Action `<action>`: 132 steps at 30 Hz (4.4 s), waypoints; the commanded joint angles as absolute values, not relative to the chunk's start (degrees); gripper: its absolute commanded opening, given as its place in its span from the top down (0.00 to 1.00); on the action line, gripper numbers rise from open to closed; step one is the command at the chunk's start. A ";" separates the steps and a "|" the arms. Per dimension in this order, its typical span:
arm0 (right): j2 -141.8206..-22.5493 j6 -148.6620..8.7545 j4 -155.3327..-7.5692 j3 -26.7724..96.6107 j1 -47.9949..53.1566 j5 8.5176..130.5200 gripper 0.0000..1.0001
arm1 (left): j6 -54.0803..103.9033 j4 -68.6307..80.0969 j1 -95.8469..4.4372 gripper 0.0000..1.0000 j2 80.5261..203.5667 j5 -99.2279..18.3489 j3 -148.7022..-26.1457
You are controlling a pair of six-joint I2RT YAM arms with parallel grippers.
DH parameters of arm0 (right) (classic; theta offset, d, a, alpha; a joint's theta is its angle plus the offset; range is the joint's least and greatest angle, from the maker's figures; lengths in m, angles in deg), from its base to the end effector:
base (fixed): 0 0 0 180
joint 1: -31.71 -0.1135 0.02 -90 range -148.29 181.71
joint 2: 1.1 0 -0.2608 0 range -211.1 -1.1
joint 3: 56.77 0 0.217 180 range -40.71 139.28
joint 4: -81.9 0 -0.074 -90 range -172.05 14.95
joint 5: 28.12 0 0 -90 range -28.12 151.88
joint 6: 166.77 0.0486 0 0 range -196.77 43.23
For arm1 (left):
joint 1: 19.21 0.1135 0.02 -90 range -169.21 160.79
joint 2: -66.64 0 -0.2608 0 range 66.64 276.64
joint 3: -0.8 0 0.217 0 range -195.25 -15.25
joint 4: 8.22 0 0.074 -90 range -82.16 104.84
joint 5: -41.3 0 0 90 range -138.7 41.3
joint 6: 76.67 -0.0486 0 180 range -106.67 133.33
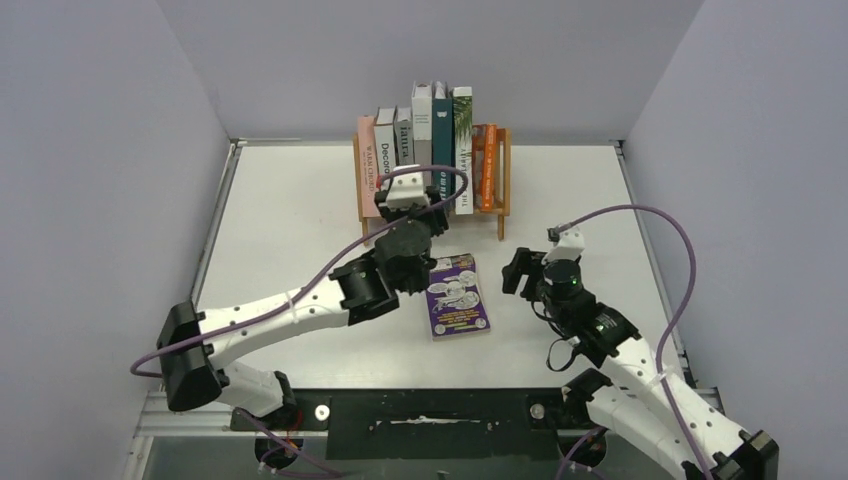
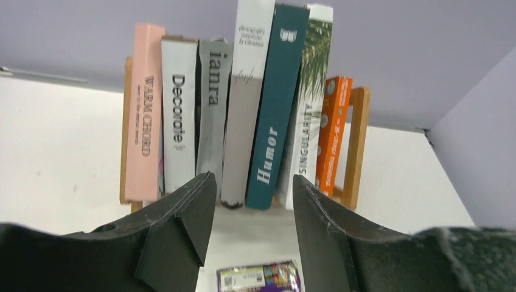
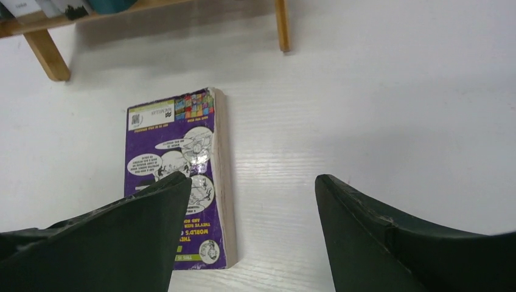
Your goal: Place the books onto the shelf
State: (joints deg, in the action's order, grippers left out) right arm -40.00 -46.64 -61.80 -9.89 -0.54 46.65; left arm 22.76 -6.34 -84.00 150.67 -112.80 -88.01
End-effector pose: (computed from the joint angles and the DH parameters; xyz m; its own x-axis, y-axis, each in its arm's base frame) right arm 0.1238 0.0630 0.2500 -0.5073 0.2526 -0.8239 -0.0748 0.9396 0.3341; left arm 0.1691 -0.2566 0.3958 0.0192 -0.2088 -0.9778 0.0159 0.9779 -0.2085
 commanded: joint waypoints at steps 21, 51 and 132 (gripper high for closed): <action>-66.91 -46.74 -84.49 -10.10 -1.13 63.47 0.27 | 63.61 -12.25 -80.34 0.50 141.24 -84.88 -48.31; -79.43 -45.94 -94.81 -9.93 -1.18 67.41 0.37 | 70.67 -31.68 -70.75 0.40 157.59 -64.48 -41.31; -42.76 -51.63 -85.87 -12.06 -1.51 73.38 1.00 | 76.83 -94.73 -66.73 0.23 188.30 -37.81 -41.80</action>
